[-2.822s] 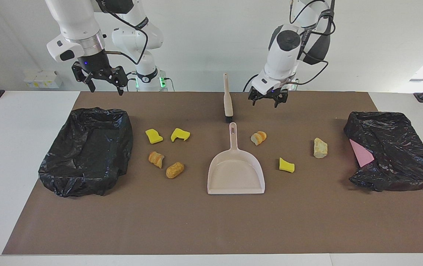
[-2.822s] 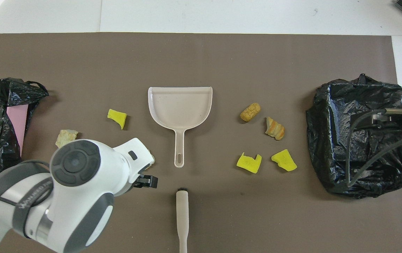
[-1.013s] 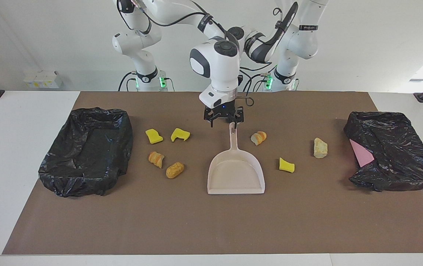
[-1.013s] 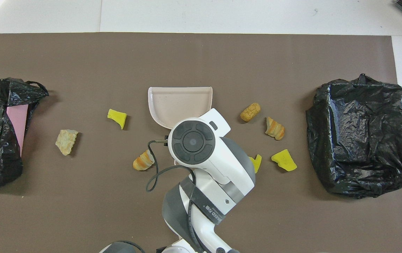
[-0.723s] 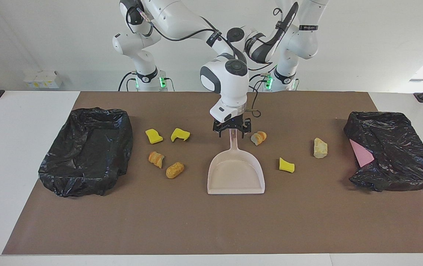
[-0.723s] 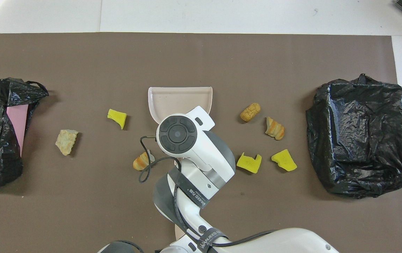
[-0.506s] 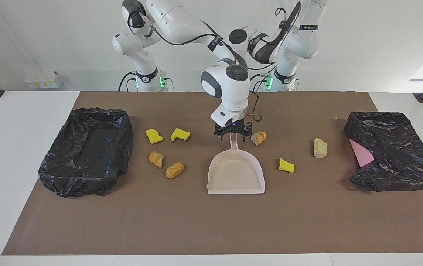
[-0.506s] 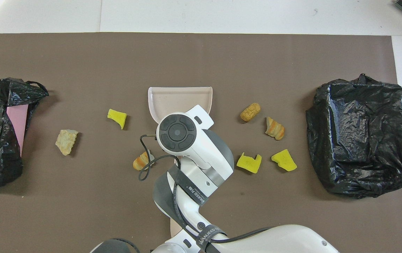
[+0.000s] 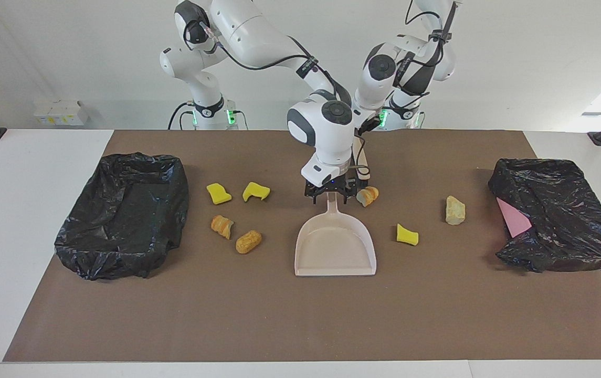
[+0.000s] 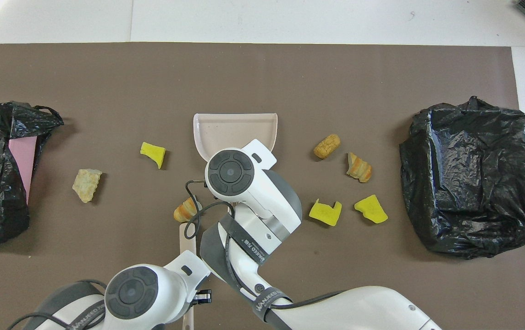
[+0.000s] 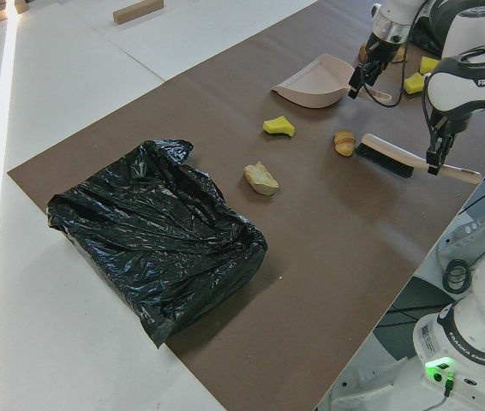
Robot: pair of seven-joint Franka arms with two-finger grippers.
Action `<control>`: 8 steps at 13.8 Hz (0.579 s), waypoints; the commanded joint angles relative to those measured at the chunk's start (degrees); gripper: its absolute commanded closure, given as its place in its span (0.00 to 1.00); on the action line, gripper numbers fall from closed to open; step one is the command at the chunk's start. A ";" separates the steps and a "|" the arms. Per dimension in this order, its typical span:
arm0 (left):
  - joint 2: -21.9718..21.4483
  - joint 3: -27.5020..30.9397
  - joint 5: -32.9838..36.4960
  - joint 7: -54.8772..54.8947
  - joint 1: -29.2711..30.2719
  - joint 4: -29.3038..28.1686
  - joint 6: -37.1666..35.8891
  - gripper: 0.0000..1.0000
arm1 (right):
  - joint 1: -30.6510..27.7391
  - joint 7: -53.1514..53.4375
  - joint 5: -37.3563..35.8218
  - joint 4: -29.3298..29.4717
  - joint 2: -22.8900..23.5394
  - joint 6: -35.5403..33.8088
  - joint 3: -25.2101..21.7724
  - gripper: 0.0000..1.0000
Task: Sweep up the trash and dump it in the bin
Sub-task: 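Grasp the dustpan handle with the right gripper while the left gripper grasps the brush, then sweep the brush with the left gripper toward the dustpan held by the right gripper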
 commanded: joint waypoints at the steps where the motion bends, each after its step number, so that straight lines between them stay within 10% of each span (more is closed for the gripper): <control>1: -2.10 -0.36 1.66 3.32 5.34 3.62 -6.59 1.00 | 0.28 -1.87 1.09 -0.94 -0.38 0.88 -0.02 0.15; 5: -1.76 -0.45 5.08 5.18 12.28 6.53 -8.91 1.00 | 0.29 -1.35 1.09 -0.50 -0.38 0.97 -0.02 0.88; 8: 1.14 -0.45 9.12 5.35 19.21 9.77 -8.21 1.00 | 0.29 -1.43 0.57 -0.68 -1.17 0.80 -0.02 1.00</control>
